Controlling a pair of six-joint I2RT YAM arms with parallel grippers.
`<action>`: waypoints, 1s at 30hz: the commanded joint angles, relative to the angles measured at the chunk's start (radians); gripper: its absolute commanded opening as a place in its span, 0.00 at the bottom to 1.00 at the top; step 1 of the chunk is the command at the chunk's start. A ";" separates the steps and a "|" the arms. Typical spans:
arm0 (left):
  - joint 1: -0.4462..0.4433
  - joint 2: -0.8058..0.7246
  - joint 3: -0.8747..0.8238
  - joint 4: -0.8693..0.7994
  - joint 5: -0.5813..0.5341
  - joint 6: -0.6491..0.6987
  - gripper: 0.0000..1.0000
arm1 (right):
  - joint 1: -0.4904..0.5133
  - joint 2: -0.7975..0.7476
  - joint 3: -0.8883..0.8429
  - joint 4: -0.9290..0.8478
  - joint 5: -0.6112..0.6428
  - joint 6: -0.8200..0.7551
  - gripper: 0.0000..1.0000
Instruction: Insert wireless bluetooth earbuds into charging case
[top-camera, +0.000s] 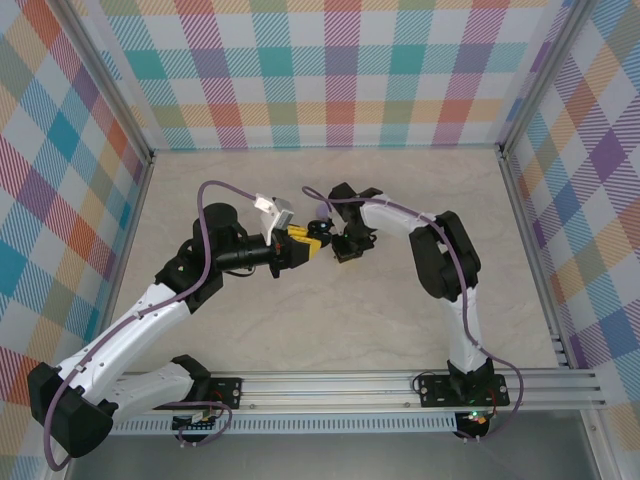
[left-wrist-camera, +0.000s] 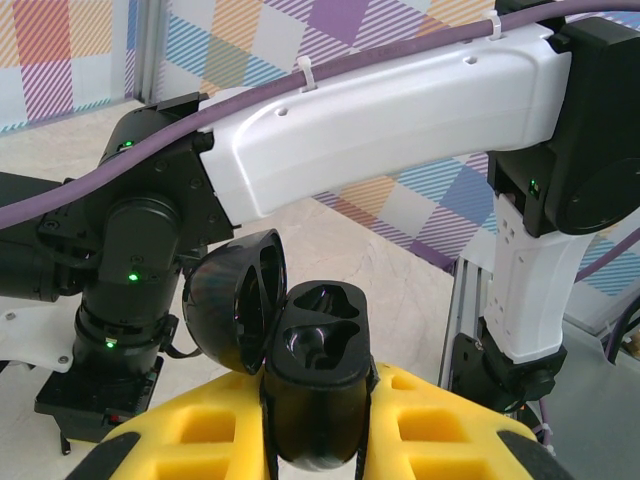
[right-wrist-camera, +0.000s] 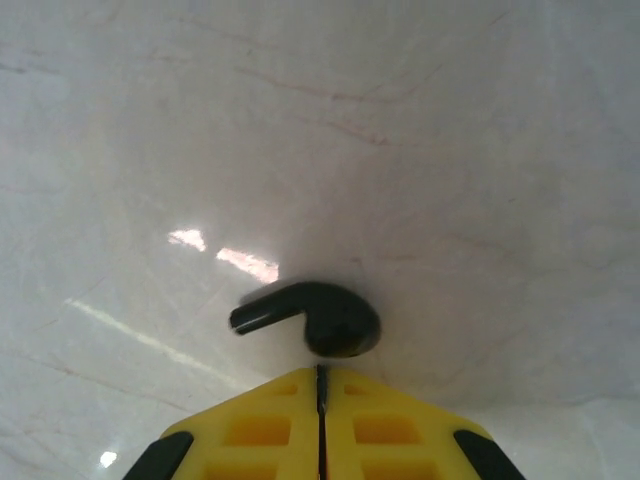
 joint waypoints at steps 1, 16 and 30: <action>-0.015 -0.003 -0.004 0.013 0.016 -0.010 0.19 | -0.003 0.034 0.039 -0.009 0.058 0.029 0.09; -0.015 -0.013 -0.013 0.010 0.008 -0.008 0.19 | -0.003 0.044 0.102 -0.051 0.090 0.022 0.13; -0.015 -0.008 -0.013 0.011 0.008 -0.009 0.19 | -0.003 0.023 0.169 -0.087 0.040 0.076 0.40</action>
